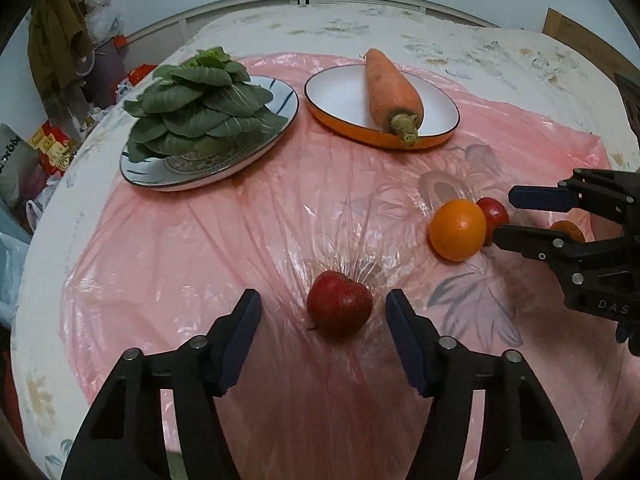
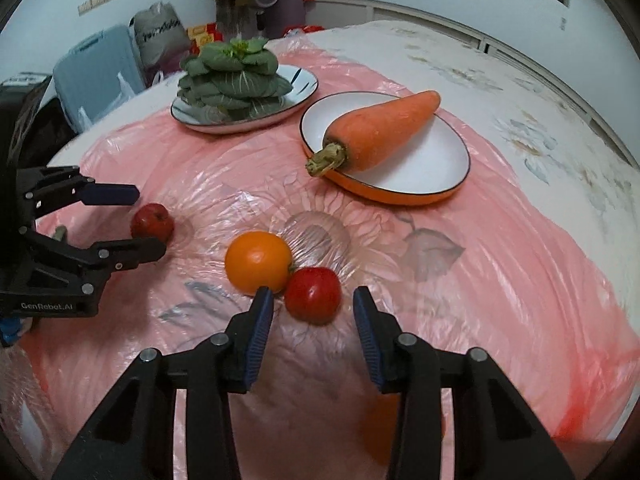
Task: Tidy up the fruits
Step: 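Close the left tool on a red apple while the right tool grasps a small red fruit, then carry the red apple and small red fruit in both tools over the green box, then lower the fruits into the box and open the left tool while the right tool opens, then move both open tools back from the box toward the oranges on the sheet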
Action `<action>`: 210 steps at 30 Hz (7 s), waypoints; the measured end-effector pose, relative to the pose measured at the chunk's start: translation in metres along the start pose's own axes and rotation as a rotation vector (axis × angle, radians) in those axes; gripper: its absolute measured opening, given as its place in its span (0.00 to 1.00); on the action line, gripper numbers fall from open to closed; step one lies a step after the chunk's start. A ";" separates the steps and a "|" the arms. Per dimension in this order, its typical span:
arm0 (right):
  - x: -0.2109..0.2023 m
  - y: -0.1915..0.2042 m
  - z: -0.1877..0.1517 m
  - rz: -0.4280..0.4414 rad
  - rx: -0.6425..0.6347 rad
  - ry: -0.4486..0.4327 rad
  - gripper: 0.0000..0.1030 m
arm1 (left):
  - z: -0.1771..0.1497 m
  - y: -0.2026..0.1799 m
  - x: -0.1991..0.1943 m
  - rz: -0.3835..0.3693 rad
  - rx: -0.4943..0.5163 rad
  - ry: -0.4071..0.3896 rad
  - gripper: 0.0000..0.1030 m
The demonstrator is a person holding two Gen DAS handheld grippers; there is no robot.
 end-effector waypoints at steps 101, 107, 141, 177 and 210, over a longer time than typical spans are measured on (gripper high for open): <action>-0.251 0.003 -0.172 -0.143 0.647 -0.051 0.44 | -0.021 -0.185 -0.172 -0.363 0.200 0.025 0.22; -0.287 -0.023 -0.204 -0.217 0.709 -0.055 0.44 | -0.023 -0.241 -0.187 -0.443 0.269 0.033 0.22; -0.380 -0.148 -0.358 -0.508 0.923 -0.030 0.44 | -0.062 -0.510 -0.181 -0.741 0.447 0.100 0.22; -0.388 -0.140 -0.375 -0.561 0.848 0.016 0.73 | -0.096 -0.548 -0.159 -0.671 0.491 0.114 0.36; -0.392 -0.091 -0.310 -0.531 0.850 -0.048 1.00 | -0.054 -0.414 -0.189 -0.530 0.345 0.042 0.54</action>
Point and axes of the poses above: each gripper's, at about its wrist camera, not at the fingertips, and x roughly the way its jaws point, y to its left, z to its top, the point moved 9 cm from there along x, roughly the way its jaws point, and after that the axes turned 14 degrees about -y, right-handed, at the moved point
